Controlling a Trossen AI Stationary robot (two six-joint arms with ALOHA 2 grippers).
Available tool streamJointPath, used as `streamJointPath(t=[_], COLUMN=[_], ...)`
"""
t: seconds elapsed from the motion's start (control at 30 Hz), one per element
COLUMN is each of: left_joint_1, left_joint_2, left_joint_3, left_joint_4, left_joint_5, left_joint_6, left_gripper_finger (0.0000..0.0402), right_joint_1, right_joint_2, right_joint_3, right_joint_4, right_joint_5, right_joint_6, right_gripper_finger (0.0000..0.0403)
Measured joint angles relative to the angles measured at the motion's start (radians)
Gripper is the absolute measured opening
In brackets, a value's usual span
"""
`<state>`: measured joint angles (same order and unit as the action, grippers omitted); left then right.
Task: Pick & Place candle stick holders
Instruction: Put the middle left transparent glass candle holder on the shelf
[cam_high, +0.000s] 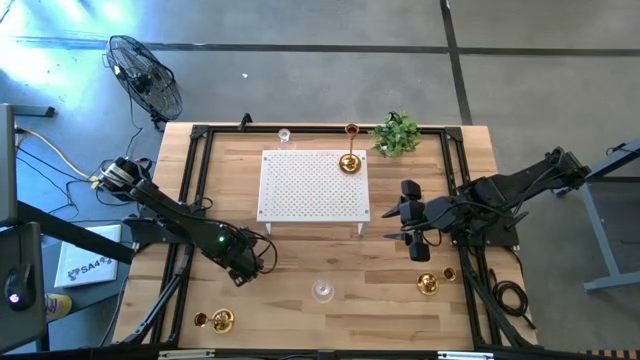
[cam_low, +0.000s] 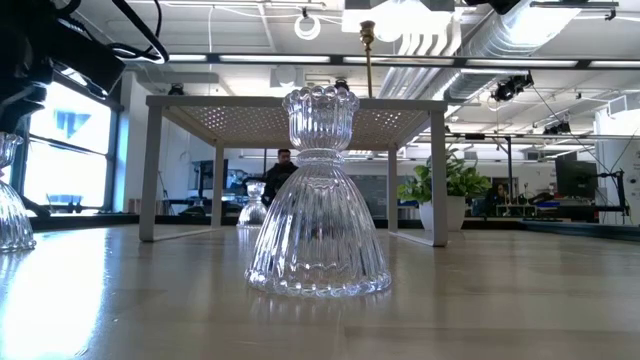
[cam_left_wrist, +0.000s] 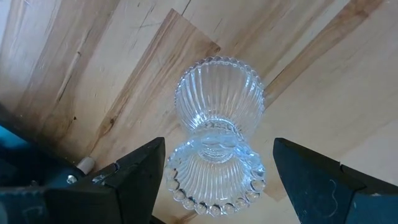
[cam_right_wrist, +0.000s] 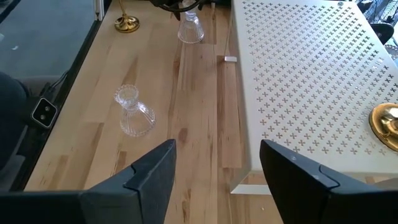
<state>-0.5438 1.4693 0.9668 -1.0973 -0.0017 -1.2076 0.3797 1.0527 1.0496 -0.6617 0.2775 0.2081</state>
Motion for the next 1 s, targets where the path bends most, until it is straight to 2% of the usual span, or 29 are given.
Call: streamJointPath(t=[0.63,0.77,1.0], left_joint_1=[0.000,0.000,0.000], left_joint_2=[0.000,0.000,0.000], left_joint_3=[0.000,0.001,0.001], left_joint_4=[-0.003,-0.003,-0.003], left_joint_5=[-0.006,-0.008,-0.008], left_joint_6=[0.002,0.005,0.006], left_gripper_finger=[0.0292,0.0271,0.0200], right_joint_1=[0.000,0.000,0.000], right_joint_2=[0.000,0.000,0.000], right_joint_3=[0.000,0.000,0.000], right_joint_4=[0.000,0.000,0.000], right_joint_5=[-0.004,-0.004,-0.004], right_joint_6=[0.000,0.000,0.000], right_gripper_finger=[0.0225,0.0225,0.0225])
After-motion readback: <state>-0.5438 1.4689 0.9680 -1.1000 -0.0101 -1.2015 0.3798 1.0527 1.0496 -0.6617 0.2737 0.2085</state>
